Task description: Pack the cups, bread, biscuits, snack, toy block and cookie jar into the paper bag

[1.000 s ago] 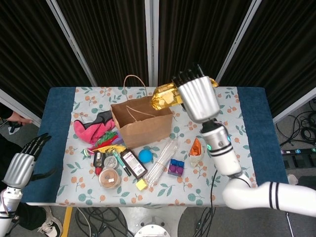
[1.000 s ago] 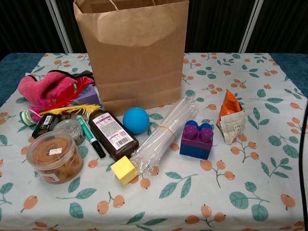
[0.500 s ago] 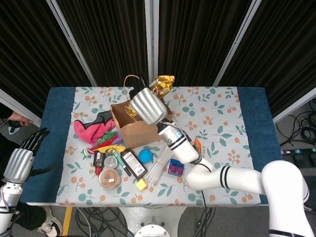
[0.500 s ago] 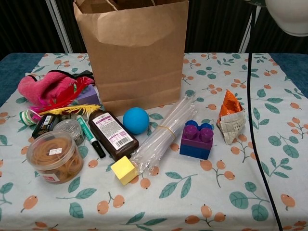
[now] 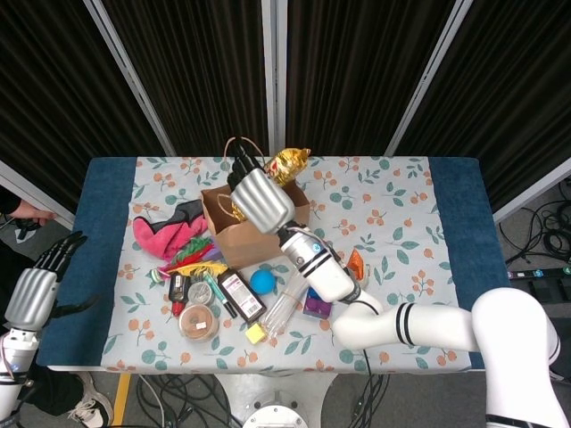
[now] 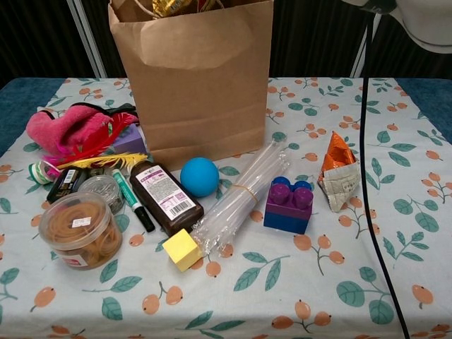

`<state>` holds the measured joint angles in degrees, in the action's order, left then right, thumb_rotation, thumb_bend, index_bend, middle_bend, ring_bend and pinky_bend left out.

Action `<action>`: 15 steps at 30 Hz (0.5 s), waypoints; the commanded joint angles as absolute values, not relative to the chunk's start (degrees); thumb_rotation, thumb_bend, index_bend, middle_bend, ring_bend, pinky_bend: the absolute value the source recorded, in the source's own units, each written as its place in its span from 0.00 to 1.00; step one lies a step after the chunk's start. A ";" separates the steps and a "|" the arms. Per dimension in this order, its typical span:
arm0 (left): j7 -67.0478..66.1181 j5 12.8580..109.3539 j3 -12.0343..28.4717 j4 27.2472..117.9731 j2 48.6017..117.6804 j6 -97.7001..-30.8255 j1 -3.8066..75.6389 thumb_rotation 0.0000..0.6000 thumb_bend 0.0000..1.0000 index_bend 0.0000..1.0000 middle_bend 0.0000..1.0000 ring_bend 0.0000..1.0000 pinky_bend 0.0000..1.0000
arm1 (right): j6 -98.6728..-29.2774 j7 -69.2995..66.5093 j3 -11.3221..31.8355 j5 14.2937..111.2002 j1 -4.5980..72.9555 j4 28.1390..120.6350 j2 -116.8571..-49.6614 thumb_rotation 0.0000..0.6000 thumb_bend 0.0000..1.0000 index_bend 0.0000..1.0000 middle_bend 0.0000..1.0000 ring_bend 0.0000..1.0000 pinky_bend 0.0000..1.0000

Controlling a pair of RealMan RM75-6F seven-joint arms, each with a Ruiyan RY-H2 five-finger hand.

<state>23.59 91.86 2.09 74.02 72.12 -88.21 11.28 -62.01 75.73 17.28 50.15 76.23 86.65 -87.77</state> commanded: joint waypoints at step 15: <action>22.55 92.37 2.01 75.34 71.78 -88.37 11.49 1.00 0.20 0.14 0.18 0.13 0.22 | -67.59 71.01 15.68 51.99 72.18 95.26 -81.34 1.00 0.00 0.21 0.24 0.10 0.00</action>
